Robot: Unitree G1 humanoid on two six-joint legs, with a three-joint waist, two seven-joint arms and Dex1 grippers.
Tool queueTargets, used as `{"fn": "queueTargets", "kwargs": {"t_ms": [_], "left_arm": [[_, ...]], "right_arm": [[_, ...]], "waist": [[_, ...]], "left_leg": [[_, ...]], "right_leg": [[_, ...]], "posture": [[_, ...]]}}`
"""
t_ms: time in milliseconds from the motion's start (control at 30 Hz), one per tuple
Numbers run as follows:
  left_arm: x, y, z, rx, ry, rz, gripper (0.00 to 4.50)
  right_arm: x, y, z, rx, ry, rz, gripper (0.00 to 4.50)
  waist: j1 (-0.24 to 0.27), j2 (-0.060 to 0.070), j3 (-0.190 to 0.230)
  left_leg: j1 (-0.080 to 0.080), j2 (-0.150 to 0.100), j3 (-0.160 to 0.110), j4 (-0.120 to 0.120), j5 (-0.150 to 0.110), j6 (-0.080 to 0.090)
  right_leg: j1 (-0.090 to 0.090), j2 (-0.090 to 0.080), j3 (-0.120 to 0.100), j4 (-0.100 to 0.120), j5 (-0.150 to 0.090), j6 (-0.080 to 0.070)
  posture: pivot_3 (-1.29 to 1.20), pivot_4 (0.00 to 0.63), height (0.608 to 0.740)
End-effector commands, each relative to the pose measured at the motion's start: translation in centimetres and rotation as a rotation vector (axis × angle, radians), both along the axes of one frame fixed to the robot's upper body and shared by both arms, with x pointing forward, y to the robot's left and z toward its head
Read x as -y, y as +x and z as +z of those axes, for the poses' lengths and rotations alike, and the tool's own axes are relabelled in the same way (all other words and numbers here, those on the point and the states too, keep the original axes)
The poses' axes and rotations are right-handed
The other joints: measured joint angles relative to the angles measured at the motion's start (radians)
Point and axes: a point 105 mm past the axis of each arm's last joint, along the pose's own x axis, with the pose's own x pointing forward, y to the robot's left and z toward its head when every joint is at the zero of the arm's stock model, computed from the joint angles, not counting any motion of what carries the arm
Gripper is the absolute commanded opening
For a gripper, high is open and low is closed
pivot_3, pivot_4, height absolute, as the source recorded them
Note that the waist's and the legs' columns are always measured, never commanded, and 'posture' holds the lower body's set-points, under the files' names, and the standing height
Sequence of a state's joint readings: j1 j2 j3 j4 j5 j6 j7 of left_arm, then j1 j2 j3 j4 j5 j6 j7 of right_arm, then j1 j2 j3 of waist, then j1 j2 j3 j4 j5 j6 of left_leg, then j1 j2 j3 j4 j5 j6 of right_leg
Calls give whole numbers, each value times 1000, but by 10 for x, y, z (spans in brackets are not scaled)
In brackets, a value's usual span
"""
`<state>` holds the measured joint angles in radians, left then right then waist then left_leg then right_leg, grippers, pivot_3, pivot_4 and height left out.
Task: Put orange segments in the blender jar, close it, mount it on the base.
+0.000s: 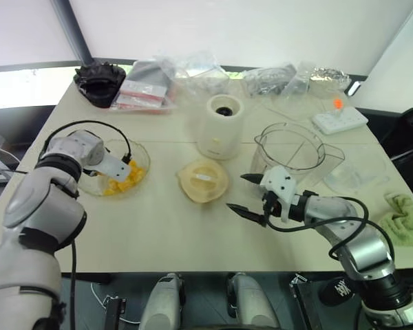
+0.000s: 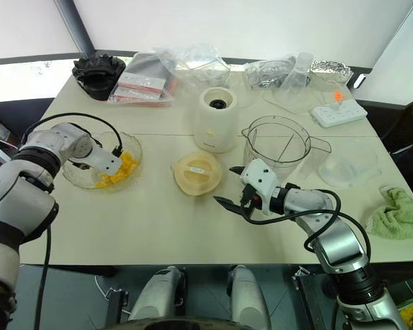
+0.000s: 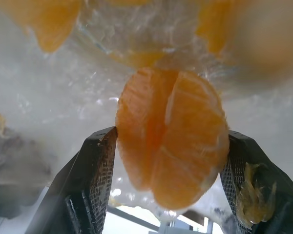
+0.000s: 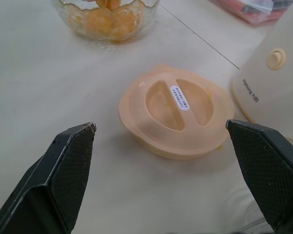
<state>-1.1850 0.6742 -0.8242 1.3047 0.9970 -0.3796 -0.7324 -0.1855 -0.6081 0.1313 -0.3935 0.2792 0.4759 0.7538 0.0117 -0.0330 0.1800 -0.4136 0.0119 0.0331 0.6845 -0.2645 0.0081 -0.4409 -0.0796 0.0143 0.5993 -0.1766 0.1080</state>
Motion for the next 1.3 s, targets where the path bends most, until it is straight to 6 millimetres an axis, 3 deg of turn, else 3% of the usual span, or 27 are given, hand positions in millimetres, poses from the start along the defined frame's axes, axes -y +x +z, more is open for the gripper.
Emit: {"fn": "queueTargets", "kwargs": {"t_ms": [33,500,533,867,1000,1300], "left_arm": [[-3,0,-1,7,21,1,3133],[1,3,-6,39,25,-21,3133],[1,3,-6,39,23,-19,2599],[1,3,-6,37,8,-7,2599],[0,2,-7,38,6,0,1266],[3,5,-2,72,-37,1,1266]], "right_arm": [[2,-1,14,55,10,-1,4500],[3,-1,15,63,7,-14,4500],[3,-1,15,63,7,-14,4500],[3,0,15,63,6,-11,4500],[2,0,15,63,6,-9,4500],[2,-1,14,59,3,-5,4500]], "waist": [[0,0,0],[0,0,0],[0,0,0],[0,0,0],[0,0,0],[0,0,0]], "left_leg": [[0,0,0,0,0,0],[0,0,0,0,0,0],[0,0,0,0,0,0],[0,0,0,0,0,0],[0,0,0,0,0,0],[0,0,0,0,0,0]], "right_leg": [[0,0,0,0,0,0],[0,0,0,0,0,0],[0,0,0,0,0,0],[0,0,0,0,-1,-1],[0,0,0,0,0,-1],[0,0,0,0,-1,-1]], "posture": [[0,150,740],[0,150,740],[0,150,740],[0,150,740],[0,150,740],[0,150,740]]}}
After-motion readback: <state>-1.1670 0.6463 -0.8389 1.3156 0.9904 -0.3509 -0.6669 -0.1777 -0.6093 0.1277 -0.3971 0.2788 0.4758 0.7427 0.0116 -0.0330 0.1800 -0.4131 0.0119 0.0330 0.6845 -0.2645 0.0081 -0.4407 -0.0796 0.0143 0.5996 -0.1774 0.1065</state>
